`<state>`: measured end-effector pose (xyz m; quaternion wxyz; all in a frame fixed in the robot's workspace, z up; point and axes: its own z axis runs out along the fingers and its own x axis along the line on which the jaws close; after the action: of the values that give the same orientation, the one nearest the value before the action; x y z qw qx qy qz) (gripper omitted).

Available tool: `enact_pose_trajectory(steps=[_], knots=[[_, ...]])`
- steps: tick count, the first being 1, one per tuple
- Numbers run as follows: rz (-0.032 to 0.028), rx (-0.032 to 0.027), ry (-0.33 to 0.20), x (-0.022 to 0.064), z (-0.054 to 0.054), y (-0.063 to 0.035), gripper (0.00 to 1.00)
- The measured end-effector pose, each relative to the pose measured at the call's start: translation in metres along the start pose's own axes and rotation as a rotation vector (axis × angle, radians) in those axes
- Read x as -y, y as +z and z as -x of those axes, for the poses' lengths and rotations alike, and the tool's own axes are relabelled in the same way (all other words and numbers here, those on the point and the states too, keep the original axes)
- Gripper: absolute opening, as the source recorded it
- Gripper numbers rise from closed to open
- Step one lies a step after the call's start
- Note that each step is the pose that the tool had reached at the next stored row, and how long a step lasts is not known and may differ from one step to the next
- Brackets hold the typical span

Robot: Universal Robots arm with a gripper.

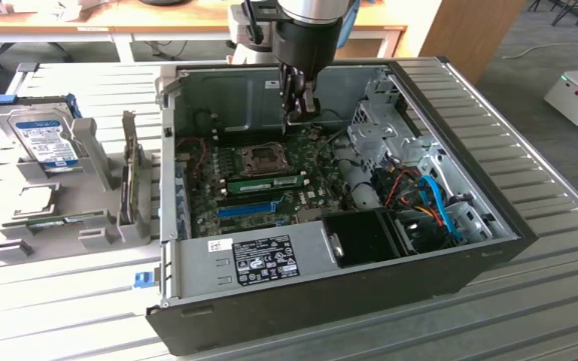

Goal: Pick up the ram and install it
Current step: 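Press down the ram until it locks into place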

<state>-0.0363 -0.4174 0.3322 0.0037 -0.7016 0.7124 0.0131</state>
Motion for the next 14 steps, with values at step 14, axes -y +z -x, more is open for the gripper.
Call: enact_pose_trajectory(steps=[14], knots=[[0.0002,0.0118,0.000,0.0282,0.000,0.0005,0.11]])
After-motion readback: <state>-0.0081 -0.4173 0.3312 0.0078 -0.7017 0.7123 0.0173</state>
